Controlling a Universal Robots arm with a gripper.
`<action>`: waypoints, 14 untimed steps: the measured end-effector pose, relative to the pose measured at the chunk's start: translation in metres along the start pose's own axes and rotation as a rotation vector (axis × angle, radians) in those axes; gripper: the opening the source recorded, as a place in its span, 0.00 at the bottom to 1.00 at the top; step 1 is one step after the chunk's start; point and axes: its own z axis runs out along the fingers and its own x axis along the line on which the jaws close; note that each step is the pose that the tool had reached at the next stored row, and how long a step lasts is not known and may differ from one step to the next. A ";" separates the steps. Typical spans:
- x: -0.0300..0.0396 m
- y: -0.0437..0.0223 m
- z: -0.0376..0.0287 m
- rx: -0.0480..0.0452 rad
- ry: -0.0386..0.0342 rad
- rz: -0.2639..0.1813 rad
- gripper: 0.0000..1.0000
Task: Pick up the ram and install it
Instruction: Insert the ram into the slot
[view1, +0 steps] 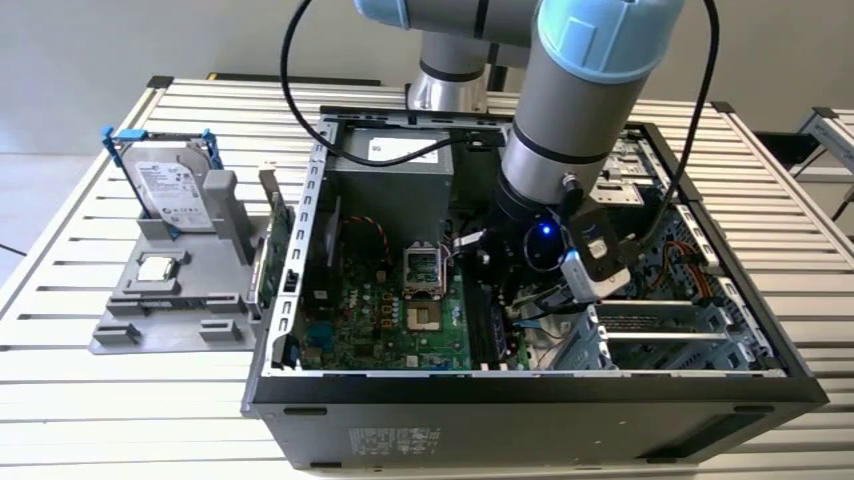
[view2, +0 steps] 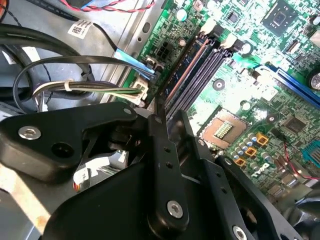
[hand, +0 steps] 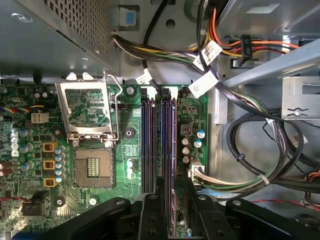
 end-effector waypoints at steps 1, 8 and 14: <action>0.0000 0.0000 -0.0002 0.0002 0.0001 0.000 0.00; 0.0000 0.0000 -0.0006 0.0002 0.0001 0.000 0.00; 0.0000 0.0000 -0.0007 -0.0002 0.0000 0.000 0.00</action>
